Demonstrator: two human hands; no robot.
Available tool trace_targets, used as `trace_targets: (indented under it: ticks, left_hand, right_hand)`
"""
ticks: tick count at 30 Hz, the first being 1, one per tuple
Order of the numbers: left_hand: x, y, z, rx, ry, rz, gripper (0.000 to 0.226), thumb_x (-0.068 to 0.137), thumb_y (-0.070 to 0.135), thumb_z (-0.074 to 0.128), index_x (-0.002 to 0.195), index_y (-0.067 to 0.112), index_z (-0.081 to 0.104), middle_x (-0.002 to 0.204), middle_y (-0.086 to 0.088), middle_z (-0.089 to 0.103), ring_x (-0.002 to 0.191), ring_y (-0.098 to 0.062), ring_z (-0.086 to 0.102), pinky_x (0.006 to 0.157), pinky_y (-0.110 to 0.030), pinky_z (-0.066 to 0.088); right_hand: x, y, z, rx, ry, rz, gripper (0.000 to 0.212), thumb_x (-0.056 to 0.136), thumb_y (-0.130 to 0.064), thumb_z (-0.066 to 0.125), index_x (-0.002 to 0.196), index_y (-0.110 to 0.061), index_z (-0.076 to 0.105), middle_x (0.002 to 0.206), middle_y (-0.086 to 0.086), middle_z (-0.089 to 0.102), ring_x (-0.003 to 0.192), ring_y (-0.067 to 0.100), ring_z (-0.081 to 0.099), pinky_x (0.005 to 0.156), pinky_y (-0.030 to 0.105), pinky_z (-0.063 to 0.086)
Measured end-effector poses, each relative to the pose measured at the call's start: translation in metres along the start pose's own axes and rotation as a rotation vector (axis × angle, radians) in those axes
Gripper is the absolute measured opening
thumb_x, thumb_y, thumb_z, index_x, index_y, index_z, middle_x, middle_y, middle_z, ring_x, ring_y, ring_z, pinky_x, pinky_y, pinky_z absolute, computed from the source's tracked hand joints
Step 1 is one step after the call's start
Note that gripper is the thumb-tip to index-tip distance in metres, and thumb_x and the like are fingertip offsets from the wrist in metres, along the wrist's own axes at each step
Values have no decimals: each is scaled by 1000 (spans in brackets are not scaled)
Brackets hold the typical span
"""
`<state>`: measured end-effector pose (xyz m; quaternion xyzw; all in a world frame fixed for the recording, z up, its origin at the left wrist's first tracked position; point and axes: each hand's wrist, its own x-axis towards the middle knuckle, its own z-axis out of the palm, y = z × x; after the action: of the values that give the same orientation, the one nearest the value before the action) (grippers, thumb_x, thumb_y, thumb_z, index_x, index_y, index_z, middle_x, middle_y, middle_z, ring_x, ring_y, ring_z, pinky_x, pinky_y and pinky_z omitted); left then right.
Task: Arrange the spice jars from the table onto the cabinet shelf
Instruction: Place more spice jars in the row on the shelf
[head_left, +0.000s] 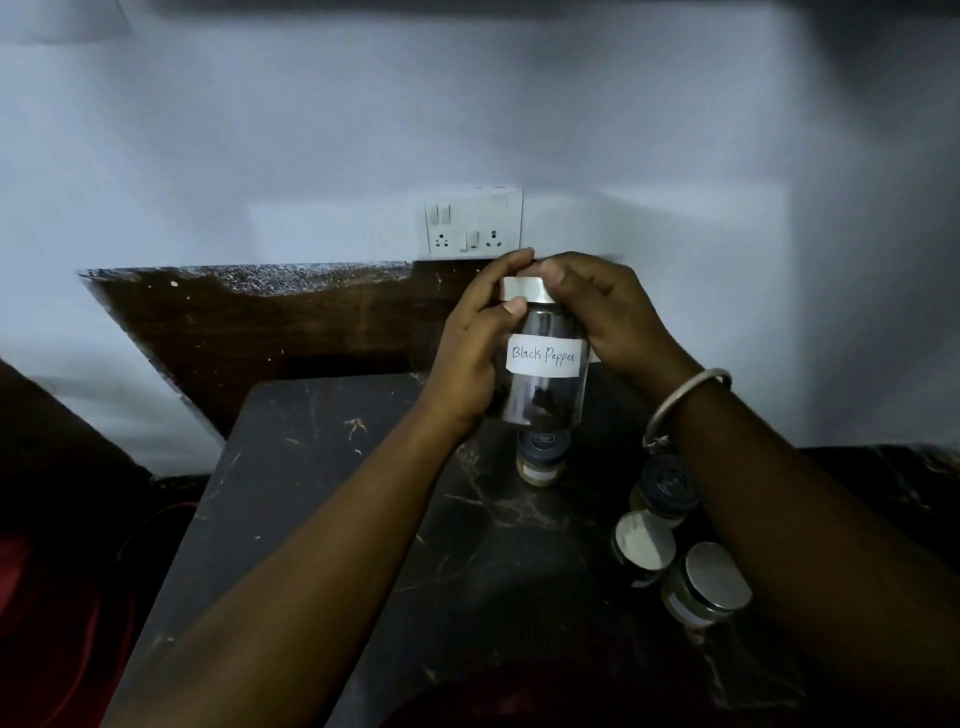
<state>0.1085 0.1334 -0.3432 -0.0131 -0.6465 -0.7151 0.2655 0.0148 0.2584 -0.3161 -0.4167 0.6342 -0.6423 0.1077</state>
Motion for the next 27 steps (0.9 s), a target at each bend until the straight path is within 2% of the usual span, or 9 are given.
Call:
trace_targets:
  ticks: [3, 7, 11, 13, 17, 20, 27]
  left_hand:
    - [-1, 10, 5, -73, 30, 27, 44, 92, 13, 46, 135, 5, 52, 133, -24, 57, 117, -40, 59, 93, -46, 51]
    - [-1, 17, 6, -149, 43, 23, 43, 87, 25, 54, 128, 13, 57, 119, -20, 59, 102, -30, 61, 83, -44, 50]
    - [-1, 16, 4, -173, 27, 22, 40, 85, 27, 54, 123, 16, 59, 119, -20, 58, 103, -35, 58, 85, -49, 45]
    - [-1, 16, 4, -180, 20, 18, 38, 85, 28, 54, 121, 17, 60, 118, -19, 58, 103, -34, 58, 85, -47, 45]
    - [-1, 17, 4, -197, 17, 16, 38, 85, 28, 53, 122, 17, 60, 115, -17, 60, 99, -32, 59, 81, -43, 47]
    - [0, 17, 3, -198, 17, 8, 39, 86, 28, 53, 122, 16, 59, 115, -17, 59, 97, -30, 60, 79, -41, 49]
    - [3, 19, 1, -167, 21, 3, 43, 88, 28, 52, 127, 11, 56, 117, -22, 56, 99, -34, 58, 80, -45, 47]
  right_hand:
    - [-6, -3, 13, 162, 127, -50, 31, 100, -24, 49, 113, 0, 64, 104, 12, 68, 93, 13, 67, 81, 23, 55]
    - [-14, -3, 27, 292, 271, -52, 30, 99, -19, 47, 114, 3, 60, 105, 15, 65, 96, 23, 64, 81, 28, 55]
    - [-17, -3, 29, 349, 272, -50, 28, 99, -19, 47, 113, 1, 61, 108, 17, 64, 100, 28, 63, 85, 35, 54]
    - [-16, -4, 29, 372, 262, -51, 26, 99, -19, 47, 112, -1, 62, 108, 17, 64, 101, 30, 62, 87, 39, 53]
    - [-14, -6, 30, 388, 264, -52, 24, 98, -19, 49, 109, -4, 64, 105, 13, 66, 100, 27, 63, 86, 38, 53]
    - [-13, -7, 31, 388, 276, -44, 25, 97, -18, 49, 109, -1, 63, 107, 17, 64, 101, 31, 61, 88, 41, 51]
    - [-10, -12, 34, 380, 272, -54, 28, 97, -17, 48, 112, 3, 60, 100, 12, 65, 94, 25, 62, 80, 33, 53]
